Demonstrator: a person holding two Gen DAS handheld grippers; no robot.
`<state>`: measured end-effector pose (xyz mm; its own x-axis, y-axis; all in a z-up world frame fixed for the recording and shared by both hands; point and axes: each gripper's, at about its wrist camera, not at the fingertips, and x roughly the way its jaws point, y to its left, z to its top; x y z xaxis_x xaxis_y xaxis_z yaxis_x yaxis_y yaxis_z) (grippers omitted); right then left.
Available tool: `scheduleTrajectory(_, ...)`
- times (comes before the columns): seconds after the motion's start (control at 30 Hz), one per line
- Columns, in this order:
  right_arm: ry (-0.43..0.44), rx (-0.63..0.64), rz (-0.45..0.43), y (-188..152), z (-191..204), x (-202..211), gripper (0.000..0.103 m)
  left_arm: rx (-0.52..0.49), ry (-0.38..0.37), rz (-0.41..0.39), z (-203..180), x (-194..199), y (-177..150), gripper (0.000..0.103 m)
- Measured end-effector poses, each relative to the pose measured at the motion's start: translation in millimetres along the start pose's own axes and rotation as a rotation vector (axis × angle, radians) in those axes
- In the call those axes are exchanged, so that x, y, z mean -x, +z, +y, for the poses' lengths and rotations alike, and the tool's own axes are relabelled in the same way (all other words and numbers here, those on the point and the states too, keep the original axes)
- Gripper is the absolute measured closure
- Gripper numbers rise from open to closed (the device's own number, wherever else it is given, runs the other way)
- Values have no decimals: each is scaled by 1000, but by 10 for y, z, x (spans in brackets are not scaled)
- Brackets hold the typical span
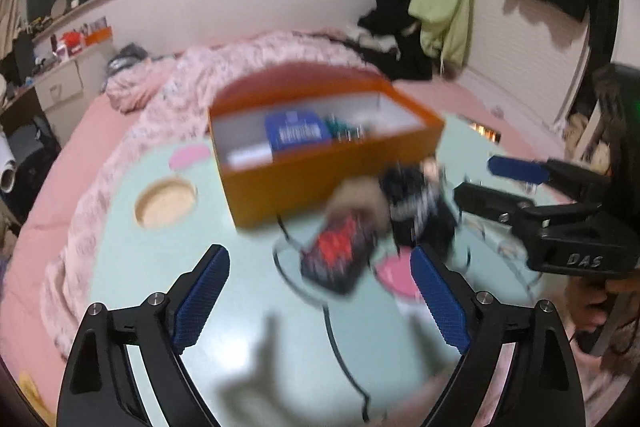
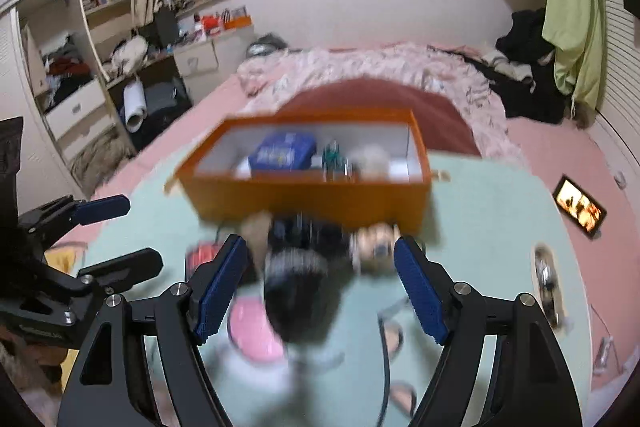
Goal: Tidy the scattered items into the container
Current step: 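Withdraw both tools from the orange box and pause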
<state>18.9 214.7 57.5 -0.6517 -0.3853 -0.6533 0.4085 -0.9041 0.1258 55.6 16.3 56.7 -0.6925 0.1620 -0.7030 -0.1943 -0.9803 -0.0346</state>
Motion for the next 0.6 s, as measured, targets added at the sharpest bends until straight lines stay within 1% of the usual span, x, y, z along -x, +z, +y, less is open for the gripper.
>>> scheduleTrajectory(0.13, -32, 19, 52, -262, 6, 47, 27, 5, 11, 60, -69, -111, -202, 11)
scheduleTrajectory(0.2, -48, 37, 68, -393, 9, 48, 27, 7, 33, 89, -67, -179, -238, 11)
scheduleTrajectory(0.27, -63, 65, 102, -514, 34, -5, 27, 27, 56, 136, -26, -282, -289, 11)
scheduleTrajectory(0.3, -65, 71, 126, -571, 40, -48, 27, 32, 72, 151, -6, -330, -309, 7)
scheduleTrajectory(0.33, -65, 76, 155, -606, 45, -109, 26, 34, 89, 146, 5, -358, -327, 0)
scheduleTrajectory(0.37, -62, 77, 172, -615, 41, -152, 22, 40, 96, 136, 15, -368, -343, 0)
scheduleTrajectory(0.43, -47, 91, 186, -590, 35, -201, 11, 40, 97, 128, 23, -381, -350, 0)
scheduleTrajectory(0.47, -38, 98, 192, -591, 38, -214, 8, 38, 97, 126, 20, -388, -353, 0)
scheduleTrajectory(0.5, -33, 102, 195, -607, 41, -219, 2, 37, 97, 122, 20, -394, -355, 0)
scheduleTrajectory(0.53, -29, 105, 198, -617, 39, -225, 1, 36, 96, 117, 22, -397, -354, 0)
scheduleTrajectory(0.6, -24, 108, 194, -629, 28, -224, 0, 35, 94, 112, 26, -400, -358, 0)
